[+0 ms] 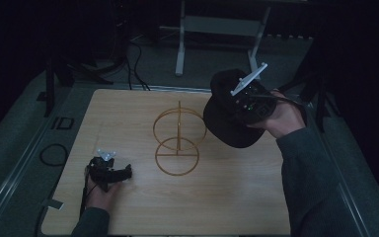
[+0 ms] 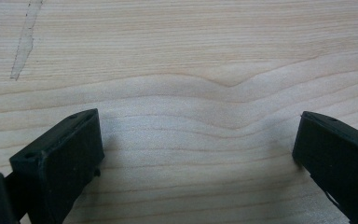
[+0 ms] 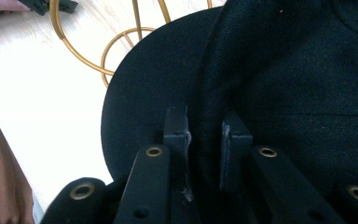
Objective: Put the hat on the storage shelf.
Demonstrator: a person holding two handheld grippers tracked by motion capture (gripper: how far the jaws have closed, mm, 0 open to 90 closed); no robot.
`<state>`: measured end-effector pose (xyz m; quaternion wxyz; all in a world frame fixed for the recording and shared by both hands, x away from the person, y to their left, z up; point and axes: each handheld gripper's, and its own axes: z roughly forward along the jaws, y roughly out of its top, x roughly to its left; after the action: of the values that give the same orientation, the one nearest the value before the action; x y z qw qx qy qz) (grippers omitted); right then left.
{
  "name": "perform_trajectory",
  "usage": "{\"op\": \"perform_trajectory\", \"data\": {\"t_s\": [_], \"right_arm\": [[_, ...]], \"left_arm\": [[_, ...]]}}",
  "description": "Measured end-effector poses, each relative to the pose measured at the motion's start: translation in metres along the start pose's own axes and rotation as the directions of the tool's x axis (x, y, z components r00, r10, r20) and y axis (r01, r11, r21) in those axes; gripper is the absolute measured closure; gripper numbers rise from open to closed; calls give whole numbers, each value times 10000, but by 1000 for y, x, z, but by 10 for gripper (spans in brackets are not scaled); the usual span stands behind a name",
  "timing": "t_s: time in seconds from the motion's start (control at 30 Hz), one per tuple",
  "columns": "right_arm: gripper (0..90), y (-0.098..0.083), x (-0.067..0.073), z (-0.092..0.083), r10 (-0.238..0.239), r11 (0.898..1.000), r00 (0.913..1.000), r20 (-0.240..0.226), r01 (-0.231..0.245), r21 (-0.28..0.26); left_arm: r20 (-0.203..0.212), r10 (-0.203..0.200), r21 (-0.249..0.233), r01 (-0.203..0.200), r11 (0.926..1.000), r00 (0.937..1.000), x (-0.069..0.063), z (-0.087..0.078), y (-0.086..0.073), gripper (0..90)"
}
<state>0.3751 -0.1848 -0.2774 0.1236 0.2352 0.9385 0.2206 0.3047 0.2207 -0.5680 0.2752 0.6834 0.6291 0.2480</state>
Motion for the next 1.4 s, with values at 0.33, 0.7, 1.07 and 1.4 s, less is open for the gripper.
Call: {"op": "perform_trajectory", "data": {"t_s": [0.33, 0.7, 1.07, 1.4], "right_arm": [[770, 4, 4, -2, -100, 9997, 9999, -136, 97, -206], [770, 15, 9, -4, -283, 9990, 9994, -219, 275, -345], [771, 29, 16, -4, -521, 9975, 9977, -443, 499, -498], [771, 41, 23, -5, -774, 9953, 9955, -554, 740, -621]], "left_arm": [[1, 5, 9, -5, 10000, 10000, 0, 0, 0, 12], [-1, 2, 8, -2, 10000, 10000, 0, 0, 0, 12], [14, 8, 4, -8, 10000, 10000, 0, 0, 0, 12], [30, 43, 12, -43, 10000, 10000, 0, 0, 0, 12]]}}
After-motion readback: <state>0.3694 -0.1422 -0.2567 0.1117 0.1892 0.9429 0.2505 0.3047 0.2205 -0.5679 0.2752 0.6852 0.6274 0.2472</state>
